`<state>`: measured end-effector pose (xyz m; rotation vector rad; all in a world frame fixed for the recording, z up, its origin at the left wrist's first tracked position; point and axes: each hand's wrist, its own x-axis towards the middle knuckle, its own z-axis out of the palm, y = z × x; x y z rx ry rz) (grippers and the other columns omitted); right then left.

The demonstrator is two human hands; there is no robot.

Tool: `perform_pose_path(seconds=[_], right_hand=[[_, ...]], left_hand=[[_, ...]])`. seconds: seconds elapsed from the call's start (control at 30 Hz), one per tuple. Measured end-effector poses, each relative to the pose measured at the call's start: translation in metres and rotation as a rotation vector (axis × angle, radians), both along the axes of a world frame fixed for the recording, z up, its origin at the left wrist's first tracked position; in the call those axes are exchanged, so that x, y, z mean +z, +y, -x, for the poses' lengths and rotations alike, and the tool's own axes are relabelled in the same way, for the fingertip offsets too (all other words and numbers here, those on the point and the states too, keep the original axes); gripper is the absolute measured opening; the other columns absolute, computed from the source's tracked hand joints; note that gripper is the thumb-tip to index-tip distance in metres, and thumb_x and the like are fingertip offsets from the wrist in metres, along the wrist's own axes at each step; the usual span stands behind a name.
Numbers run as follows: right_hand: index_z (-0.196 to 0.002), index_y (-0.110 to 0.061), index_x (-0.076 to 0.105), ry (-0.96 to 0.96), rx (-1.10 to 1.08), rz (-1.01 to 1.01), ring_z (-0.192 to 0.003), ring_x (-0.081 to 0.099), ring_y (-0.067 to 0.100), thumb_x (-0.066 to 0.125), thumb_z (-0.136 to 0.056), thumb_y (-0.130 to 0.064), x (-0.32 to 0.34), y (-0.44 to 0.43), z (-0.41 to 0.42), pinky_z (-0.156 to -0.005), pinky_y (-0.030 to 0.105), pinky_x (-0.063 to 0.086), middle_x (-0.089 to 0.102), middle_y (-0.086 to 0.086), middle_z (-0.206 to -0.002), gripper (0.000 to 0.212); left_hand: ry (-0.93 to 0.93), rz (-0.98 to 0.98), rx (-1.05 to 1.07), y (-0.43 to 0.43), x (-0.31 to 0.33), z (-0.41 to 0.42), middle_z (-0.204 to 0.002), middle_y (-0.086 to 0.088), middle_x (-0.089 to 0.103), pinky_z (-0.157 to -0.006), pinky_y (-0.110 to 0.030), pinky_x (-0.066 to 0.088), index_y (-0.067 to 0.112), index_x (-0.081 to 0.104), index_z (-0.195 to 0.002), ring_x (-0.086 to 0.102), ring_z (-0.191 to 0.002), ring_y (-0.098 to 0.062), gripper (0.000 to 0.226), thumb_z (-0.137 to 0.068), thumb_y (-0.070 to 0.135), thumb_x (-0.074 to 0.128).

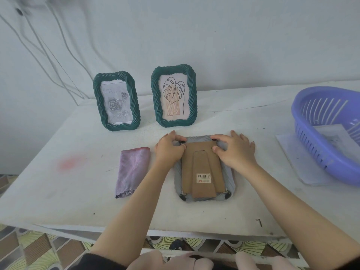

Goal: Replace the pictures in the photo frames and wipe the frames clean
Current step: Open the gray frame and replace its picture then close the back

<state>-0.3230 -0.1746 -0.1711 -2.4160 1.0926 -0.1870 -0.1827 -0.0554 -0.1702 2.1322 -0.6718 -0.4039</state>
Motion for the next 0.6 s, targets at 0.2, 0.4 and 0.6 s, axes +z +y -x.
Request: perform_pose_path(seconds=[0.2,0.4,0.6], right_hand=[[-0.111,-0.045,0.058,-0.038,-0.064,-0.077,-0.135,0.022,0.032,0.06,-0.083,-0.036,0.012,0.001,-0.004,-0.112,0.053,0.007,0.037,0.007,-0.143,0.029],[-0.103,-0.042,0.061,-0.035,-0.081,-0.087,-0.134,0.022,0.033,0.061,-0.082,-0.035,0.014,-0.001,-0.006,-0.111,0.054,0.009,0.035,0.004,-0.146,0.022],[-0.101,-0.045,0.063,-0.089,-0.076,-0.073,-0.137,0.021,0.032,0.063,-0.082,-0.038,0.007,0.0,-0.003,-0.112,0.054,0.009,0.03,0.004,-0.151,0.02]], left_hand=[[-0.005,-0.007,0.002,-0.002,0.001,0.002,-0.132,-0.002,0.055,-0.109,-0.037,0.028,0.021,0.064,-0.088,0.044,-0.124,-0.021,0.019,-0.08,0.004,0.059],[-0.007,-0.02,0.009,-0.004,-0.002,-0.001,-0.14,0.001,0.047,-0.111,-0.041,0.025,0.029,0.062,-0.075,0.041,-0.13,-0.018,0.024,-0.078,0.005,0.06],[0.012,0.044,0.038,-0.003,-0.007,-0.002,-0.135,-0.003,0.053,-0.111,-0.042,0.026,0.03,0.057,-0.059,0.041,-0.13,-0.021,0.033,-0.077,0.002,0.059]])
